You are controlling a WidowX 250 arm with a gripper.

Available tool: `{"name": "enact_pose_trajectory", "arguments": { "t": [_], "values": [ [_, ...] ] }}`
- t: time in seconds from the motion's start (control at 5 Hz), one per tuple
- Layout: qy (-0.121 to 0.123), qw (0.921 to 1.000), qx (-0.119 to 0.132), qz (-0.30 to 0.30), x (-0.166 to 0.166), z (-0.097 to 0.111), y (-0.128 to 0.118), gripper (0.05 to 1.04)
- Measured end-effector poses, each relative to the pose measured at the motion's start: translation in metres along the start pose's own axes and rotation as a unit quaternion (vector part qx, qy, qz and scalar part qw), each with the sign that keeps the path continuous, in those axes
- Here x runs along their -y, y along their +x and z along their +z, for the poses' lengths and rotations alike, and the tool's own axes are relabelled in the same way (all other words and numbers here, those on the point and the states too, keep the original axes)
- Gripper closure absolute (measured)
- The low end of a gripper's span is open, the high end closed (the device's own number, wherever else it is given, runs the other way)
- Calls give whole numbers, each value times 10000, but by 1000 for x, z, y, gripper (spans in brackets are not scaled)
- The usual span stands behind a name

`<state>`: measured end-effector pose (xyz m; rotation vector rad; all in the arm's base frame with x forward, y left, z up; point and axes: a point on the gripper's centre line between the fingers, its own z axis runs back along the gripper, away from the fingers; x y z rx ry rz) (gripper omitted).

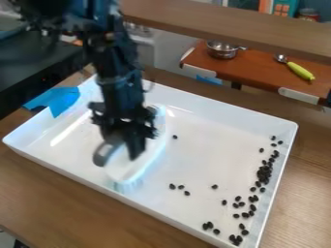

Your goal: Sweep into pile

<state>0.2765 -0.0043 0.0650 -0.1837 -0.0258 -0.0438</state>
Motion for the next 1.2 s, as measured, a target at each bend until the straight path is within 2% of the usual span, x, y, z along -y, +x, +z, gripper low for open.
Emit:
{"name": "enact_pose_trajectory", "arguments": {
  "t": [0.4,0.8,1.2],
  "values": [
    [-158,9998,120,-98,55,-12,0,597],
    [-303,9994,77,-169,97,-20,0,597],
    [-379,9991,-16,-163,114,-22,2,597]
  ]
}}
